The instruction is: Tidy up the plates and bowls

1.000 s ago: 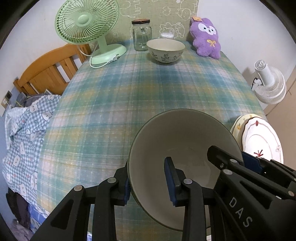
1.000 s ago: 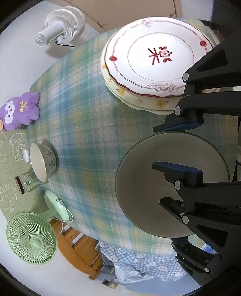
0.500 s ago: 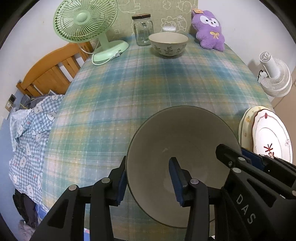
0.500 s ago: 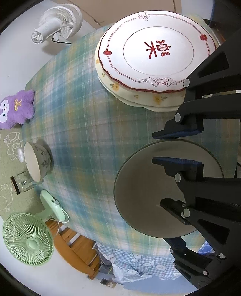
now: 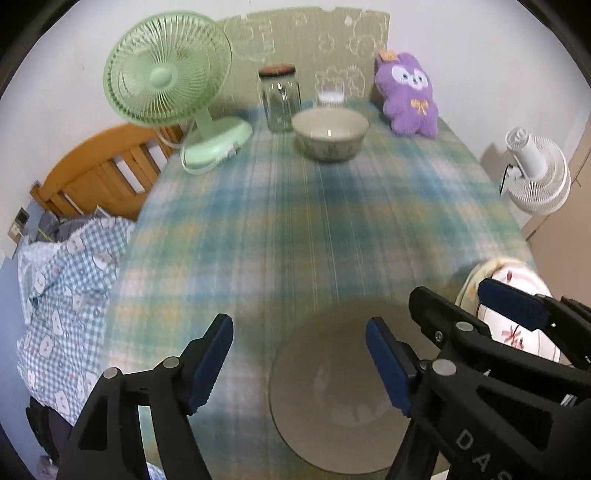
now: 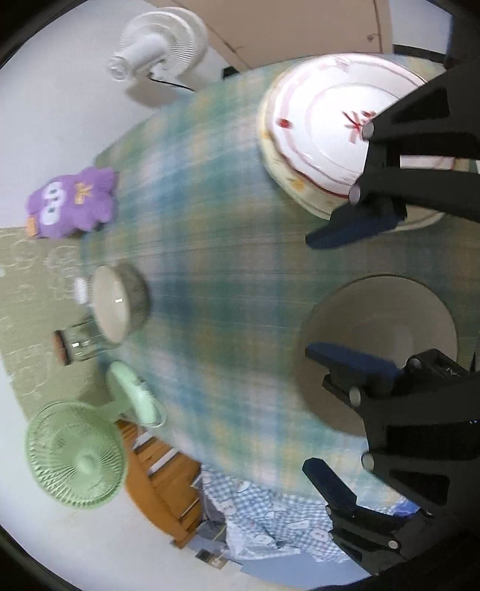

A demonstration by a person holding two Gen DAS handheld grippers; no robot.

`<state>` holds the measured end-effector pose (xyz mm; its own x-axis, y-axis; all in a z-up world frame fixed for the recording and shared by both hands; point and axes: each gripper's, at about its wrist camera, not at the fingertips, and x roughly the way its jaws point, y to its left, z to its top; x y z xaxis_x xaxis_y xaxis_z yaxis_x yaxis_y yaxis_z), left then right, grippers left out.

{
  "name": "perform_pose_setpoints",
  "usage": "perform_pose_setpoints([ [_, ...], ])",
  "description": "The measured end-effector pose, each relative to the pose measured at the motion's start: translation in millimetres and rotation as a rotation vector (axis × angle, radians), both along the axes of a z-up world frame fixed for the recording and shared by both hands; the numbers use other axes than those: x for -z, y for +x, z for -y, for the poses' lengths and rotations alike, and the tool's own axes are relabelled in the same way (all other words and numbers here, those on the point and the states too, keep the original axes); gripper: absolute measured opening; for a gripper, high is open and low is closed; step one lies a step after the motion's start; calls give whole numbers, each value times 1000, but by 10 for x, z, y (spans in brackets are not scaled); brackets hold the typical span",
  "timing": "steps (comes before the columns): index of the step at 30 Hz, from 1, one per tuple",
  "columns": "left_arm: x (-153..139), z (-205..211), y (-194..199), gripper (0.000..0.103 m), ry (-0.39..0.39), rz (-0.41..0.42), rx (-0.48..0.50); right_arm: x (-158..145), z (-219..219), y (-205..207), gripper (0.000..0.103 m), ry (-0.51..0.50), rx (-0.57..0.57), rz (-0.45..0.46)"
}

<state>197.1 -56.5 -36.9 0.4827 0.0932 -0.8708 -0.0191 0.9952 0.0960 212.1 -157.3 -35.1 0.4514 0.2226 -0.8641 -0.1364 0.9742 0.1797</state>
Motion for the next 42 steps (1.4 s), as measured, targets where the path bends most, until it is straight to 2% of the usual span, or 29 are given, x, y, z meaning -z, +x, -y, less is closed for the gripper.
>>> perform_pose_setpoints([
  [10, -548, -27, 513, 81, -17, 102, 11, -630, -18, 475, 61, -16, 1, 118],
  [18, -722, -75, 1063, 81, 0, 162, 43, -793, -82, 1045, 61, -10, 43, 167],
  [25, -532, -141, 1613, 81, 12, 176, 66, -631, -195, 1585, 61, -73, 99, 196],
  [29, -308, -192, 1973, 80, -12, 144, 63, -410, -281, 1929, 61, -84, 114, 183],
  [39, 222, -174, 2637, 66, -90, 119, 67, 106, -295, 2591, 60, -110, 166, 154],
  [42, 375, -132, 2786, 58, -90, 100, 77, 262, -285, 2730, 54, -105, 172, 134],
])
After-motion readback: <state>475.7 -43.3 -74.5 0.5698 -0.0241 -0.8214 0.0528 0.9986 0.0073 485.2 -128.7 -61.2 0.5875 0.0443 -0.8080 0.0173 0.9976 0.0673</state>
